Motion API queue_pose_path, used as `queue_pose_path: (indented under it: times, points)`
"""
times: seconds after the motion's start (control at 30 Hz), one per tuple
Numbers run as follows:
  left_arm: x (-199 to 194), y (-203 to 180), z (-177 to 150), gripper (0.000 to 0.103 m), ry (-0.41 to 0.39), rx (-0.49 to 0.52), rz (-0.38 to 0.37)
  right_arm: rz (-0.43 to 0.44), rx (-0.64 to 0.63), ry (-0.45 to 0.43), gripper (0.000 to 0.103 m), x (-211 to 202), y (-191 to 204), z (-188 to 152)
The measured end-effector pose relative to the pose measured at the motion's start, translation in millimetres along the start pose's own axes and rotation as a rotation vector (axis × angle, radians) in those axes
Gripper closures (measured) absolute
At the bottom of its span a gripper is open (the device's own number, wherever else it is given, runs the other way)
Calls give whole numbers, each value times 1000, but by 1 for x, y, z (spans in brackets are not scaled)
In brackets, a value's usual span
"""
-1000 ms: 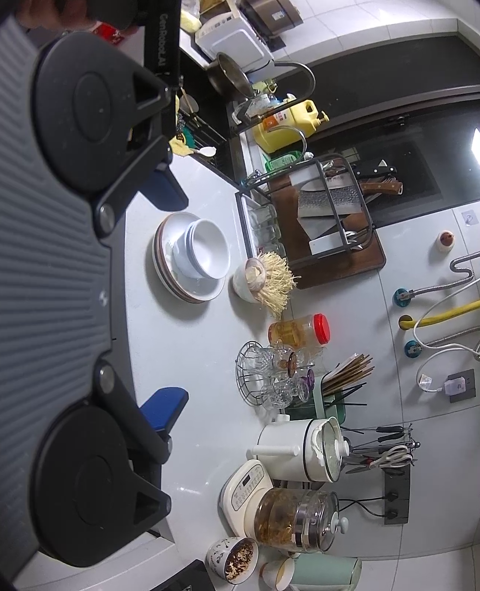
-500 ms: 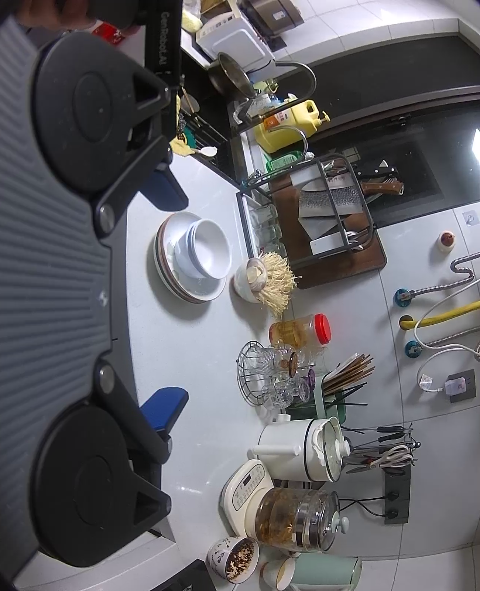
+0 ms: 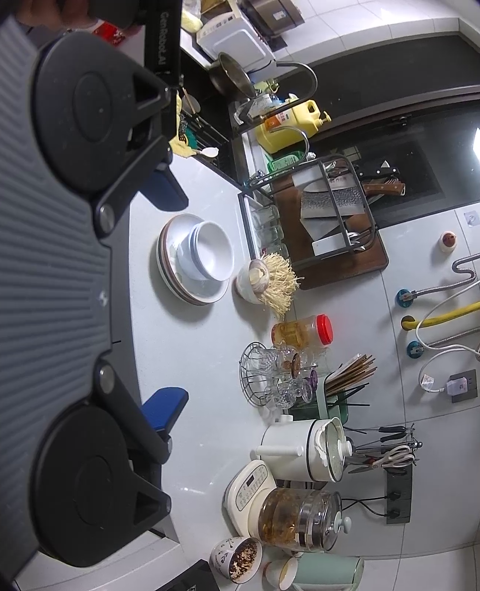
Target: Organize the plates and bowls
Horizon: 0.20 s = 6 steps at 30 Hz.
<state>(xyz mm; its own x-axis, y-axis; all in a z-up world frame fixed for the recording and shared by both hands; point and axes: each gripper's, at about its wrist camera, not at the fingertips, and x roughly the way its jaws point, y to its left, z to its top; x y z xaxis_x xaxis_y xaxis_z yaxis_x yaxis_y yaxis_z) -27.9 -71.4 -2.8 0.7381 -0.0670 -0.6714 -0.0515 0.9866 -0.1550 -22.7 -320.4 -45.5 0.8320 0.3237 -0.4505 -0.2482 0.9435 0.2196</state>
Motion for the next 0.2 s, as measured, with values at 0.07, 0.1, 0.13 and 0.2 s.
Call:
queue_pose_path:
  times: [0.07,0.1,0.13,0.2]
  points:
    - [0,1,0,4,0,-2,-1,-1,-2,-3,0,1,0,0]
    - [0,1,0,4,-1,-4,-1,1,2,-4,0,1,0,0]
    - [0,1,1,4,-1,-5,-1,3,6,-5,0,1,-1,0]
    - [0,1,2,4,2,-5,-1,2,9,-6,0,2,0,-1]
